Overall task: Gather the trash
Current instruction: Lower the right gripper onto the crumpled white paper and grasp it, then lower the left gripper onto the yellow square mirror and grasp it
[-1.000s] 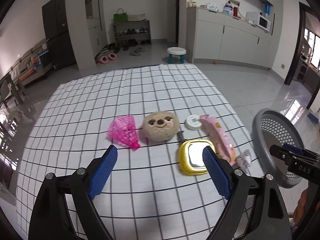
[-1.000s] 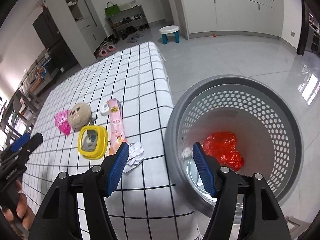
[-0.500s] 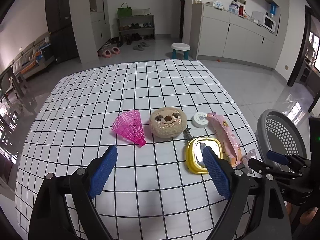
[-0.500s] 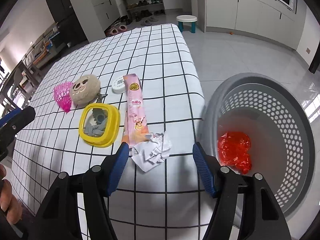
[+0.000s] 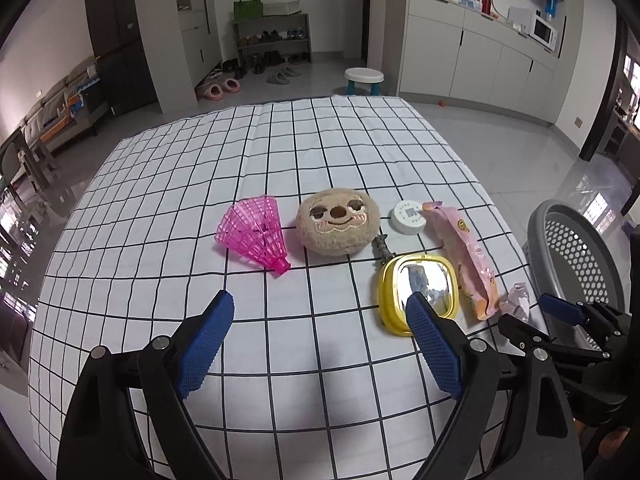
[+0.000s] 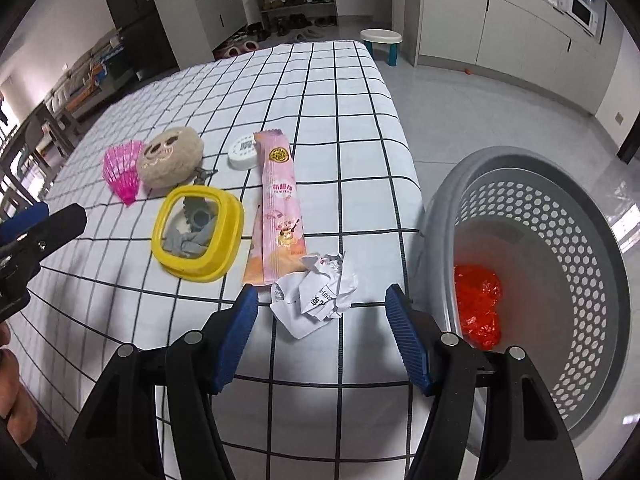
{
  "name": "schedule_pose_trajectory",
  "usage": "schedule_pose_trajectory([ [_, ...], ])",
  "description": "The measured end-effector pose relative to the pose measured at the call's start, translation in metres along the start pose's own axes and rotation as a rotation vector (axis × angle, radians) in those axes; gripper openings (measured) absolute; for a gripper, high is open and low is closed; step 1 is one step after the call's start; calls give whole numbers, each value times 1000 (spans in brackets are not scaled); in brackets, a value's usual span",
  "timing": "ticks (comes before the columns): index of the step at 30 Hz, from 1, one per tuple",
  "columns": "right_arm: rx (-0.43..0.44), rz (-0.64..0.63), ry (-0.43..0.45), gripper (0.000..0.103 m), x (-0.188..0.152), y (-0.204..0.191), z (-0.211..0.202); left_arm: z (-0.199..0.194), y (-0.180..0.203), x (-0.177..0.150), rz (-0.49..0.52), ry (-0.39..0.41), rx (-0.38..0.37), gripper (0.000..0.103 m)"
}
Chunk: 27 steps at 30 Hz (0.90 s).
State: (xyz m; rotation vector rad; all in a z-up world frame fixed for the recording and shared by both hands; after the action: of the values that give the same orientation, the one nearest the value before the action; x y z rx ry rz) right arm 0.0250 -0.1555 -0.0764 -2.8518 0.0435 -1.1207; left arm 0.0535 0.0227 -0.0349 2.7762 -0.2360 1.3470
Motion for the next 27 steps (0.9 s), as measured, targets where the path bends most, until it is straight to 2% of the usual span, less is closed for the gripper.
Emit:
schedule_pose_trajectory([
  [6,-17,-2,-3,61,-1,0,6,7,5,-5,11,-17,5,86],
  [10,-19,-14,-17,44,-2,-2,10,9,9,-8,24,-20,3,86],
  [14,-22,-25,-12,36,-2,-3,8,8,12,-11,30,-16,-3,88],
  [27,-19,53,54,35,5,22,-24,13,32,-17,47,-31,-45,89],
])
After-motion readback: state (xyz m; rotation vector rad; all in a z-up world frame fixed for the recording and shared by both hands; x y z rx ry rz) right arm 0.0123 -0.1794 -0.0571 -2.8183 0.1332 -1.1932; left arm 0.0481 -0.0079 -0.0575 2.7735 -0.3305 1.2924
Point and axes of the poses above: each gripper's, at about its wrist camera, not at the fingertips, and z roughly the way its jaws point, y to its right, x to its top, the point moved 1 cm from there along z, roughly the way its jaws point, and after that the axes turned 13 degrees about y, right-handed, at the moved point
